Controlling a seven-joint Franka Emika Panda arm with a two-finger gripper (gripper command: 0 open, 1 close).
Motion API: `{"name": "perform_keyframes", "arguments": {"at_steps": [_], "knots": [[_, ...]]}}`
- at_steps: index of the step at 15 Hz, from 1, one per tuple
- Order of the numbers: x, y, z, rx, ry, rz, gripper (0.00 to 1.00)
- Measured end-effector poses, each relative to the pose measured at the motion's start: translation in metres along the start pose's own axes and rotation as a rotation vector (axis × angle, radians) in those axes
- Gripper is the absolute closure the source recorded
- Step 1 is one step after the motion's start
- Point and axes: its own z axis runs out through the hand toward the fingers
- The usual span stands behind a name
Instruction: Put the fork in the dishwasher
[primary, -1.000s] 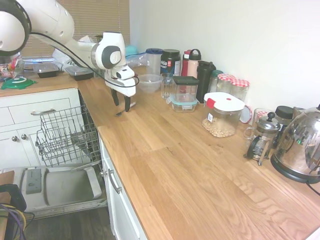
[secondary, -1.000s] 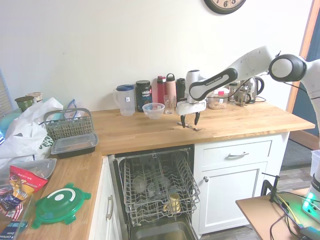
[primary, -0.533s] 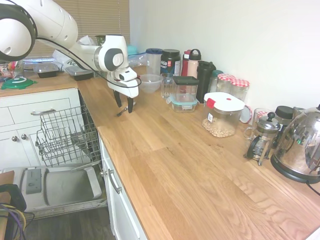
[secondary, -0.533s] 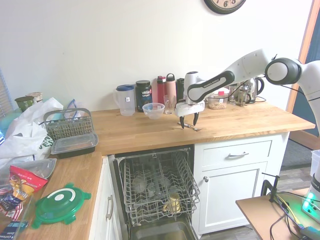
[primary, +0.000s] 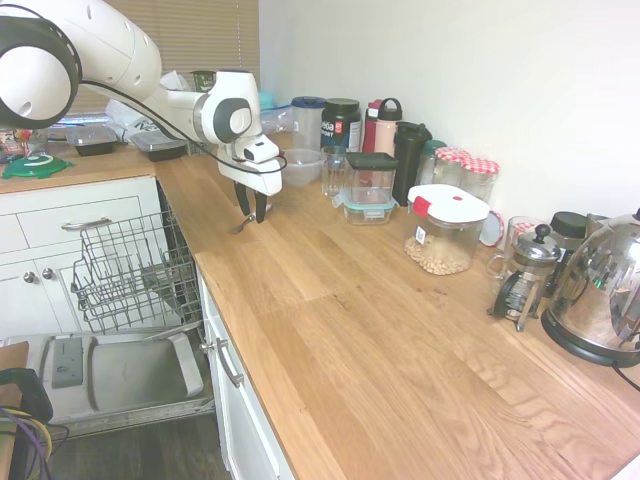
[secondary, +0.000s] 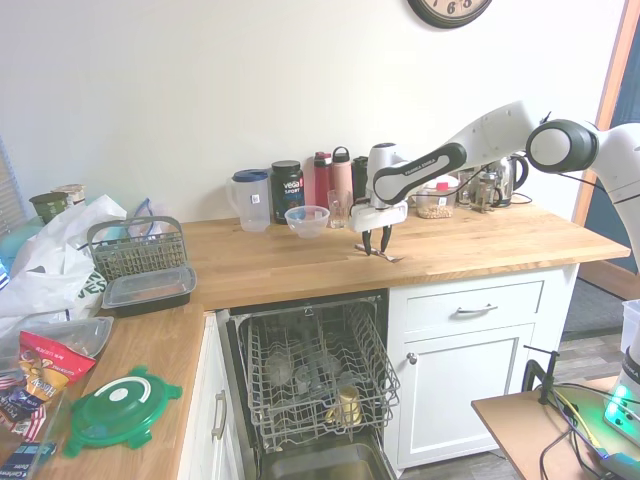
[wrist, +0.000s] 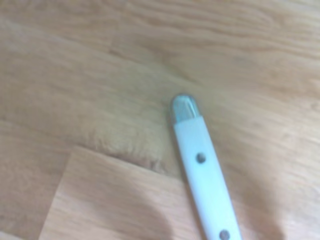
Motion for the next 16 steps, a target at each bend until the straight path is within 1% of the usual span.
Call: {"name": "perform_keyframes", "arguments": {"at_steps": [7, 13, 16], "knots": [[0.0102, -0.0065, 0.0019, -0.003, -0.006, 0.002, 1.0], [0.009, -0.0084, 0.0006, 0.002, -0.009, 0.001, 1.0], [0.0047, -0.0112, -0.0005, 0.021, -0.001, -0.006, 1.0]]}}
